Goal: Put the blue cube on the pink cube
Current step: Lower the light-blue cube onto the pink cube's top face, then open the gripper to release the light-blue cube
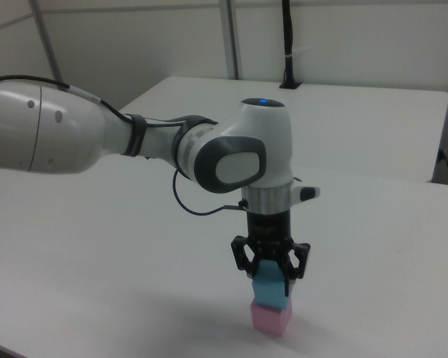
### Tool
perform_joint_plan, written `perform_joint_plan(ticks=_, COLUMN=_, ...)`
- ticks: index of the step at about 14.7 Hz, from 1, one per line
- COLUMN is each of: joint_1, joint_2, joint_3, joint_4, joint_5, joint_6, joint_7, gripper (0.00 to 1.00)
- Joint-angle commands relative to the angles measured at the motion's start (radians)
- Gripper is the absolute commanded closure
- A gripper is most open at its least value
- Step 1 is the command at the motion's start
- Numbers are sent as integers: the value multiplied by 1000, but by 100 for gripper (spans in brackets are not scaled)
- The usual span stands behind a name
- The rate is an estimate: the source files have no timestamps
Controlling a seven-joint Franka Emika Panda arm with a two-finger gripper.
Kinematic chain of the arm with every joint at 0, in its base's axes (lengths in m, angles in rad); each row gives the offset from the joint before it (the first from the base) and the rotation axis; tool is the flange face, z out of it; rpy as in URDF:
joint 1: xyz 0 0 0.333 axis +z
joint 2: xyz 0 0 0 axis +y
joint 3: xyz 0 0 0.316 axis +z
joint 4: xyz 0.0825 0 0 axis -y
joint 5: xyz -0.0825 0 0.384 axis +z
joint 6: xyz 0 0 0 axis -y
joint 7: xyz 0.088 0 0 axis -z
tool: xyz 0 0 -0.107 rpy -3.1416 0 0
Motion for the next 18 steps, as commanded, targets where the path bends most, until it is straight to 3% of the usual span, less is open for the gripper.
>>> perform_joint_plan(ticks=1, joint_1=42, joint_2=-14, joint_3=-6, joint_4=-16, joint_5=13, joint_6=-14, joint_7=47, gripper=68)
perform_joint_plan(ticks=3, joint_1=43, joint_2=-15, joint_3=-6, joint_4=-19, joint_5=13, joint_6=-25, joint_7=38, gripper=67)
perform_joint_plan(ticks=5, joint_1=43, joint_2=-17, joint_3=-6, joint_4=-31, joint_5=4, joint_6=-25, joint_7=26, gripper=56)
perform_joint_plan(ticks=6, joint_1=43, joint_2=-20, joint_3=-8, joint_4=-37, joint_5=2, joint_6=-29, joint_7=-8, gripper=40)
perform_joint_plan(ticks=7, joint_1=42, joint_2=-21, joint_3=-12, joint_4=-36, joint_5=2, joint_6=-43, joint_7=-43, gripper=13)
perform_joint_plan(ticks=9, joint_1=39, joint_2=-23, joint_3=-18, joint_4=-36, joint_5=1, joint_6=-60, joint_7=-73, gripper=0)
perform_joint_plan(ticks=14, joint_1=43, joint_2=-37, joint_3=-17, joint_4=-27, joint_5=11, joint_6=-57, joint_7=-27, gripper=0)
perform_joint_plan(ticks=18, joint_1=92, joint_2=-155, joint_3=29, joint_4=39, joint_5=11, joint_6=-101, joint_7=290, gripper=0)
